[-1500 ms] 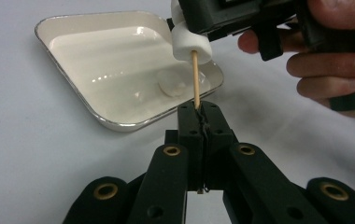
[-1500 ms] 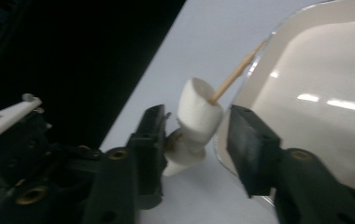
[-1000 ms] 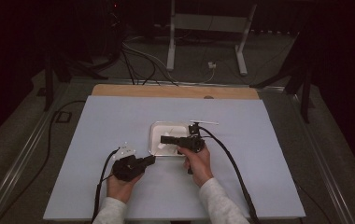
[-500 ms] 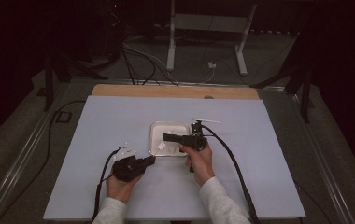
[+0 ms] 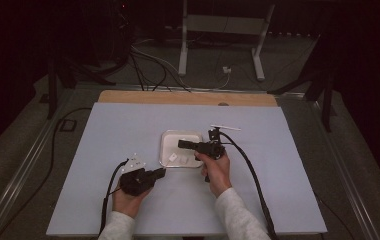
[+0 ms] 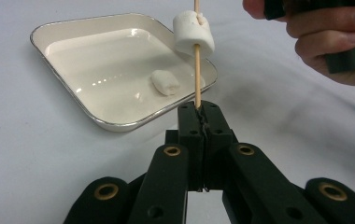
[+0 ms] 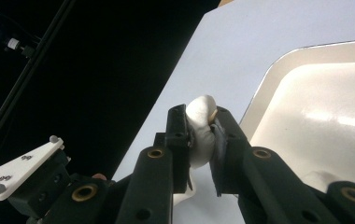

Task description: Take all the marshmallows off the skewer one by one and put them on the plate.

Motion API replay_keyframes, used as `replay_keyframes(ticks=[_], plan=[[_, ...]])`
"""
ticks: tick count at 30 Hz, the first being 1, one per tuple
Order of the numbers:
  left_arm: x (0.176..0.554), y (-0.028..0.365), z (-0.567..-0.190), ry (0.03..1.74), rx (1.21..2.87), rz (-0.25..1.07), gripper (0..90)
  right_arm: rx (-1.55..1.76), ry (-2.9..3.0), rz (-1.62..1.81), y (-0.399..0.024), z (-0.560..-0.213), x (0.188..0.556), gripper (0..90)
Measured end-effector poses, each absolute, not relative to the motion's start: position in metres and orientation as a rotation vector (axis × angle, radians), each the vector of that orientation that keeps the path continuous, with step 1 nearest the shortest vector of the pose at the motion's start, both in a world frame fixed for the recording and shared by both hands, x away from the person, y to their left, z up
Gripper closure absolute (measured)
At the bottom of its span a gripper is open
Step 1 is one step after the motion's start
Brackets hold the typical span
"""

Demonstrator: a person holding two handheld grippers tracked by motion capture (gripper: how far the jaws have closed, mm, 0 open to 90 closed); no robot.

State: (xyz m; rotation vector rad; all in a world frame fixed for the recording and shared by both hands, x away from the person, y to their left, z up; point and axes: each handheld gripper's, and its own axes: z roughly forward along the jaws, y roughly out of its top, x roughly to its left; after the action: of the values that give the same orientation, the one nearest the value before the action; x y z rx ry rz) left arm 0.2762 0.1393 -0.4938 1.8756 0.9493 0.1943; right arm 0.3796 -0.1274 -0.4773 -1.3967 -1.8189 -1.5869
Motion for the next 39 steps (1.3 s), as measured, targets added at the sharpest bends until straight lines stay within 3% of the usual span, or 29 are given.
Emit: replay_keyframes(ticks=[13, 19, 39], plan=[[0.272, 0.146, -0.497, 0.964, 1.976, 0.24, 90.0, -1.498, -1.793, -1.65, -0.144, -0.472, 0.385, 80.9], [0.272, 0.168, -0.495, 1.029, 1.854, 0.208, 90.0, -1.519, -1.882, -1.676, -0.174, -0.454, 0.39, 79.8], [0.274, 0.163, -0.496, 1.038, 1.836, 0.21, 90.0, -1.575, -2.158, -1.456, -0.15, -0.483, 0.393, 73.7]])
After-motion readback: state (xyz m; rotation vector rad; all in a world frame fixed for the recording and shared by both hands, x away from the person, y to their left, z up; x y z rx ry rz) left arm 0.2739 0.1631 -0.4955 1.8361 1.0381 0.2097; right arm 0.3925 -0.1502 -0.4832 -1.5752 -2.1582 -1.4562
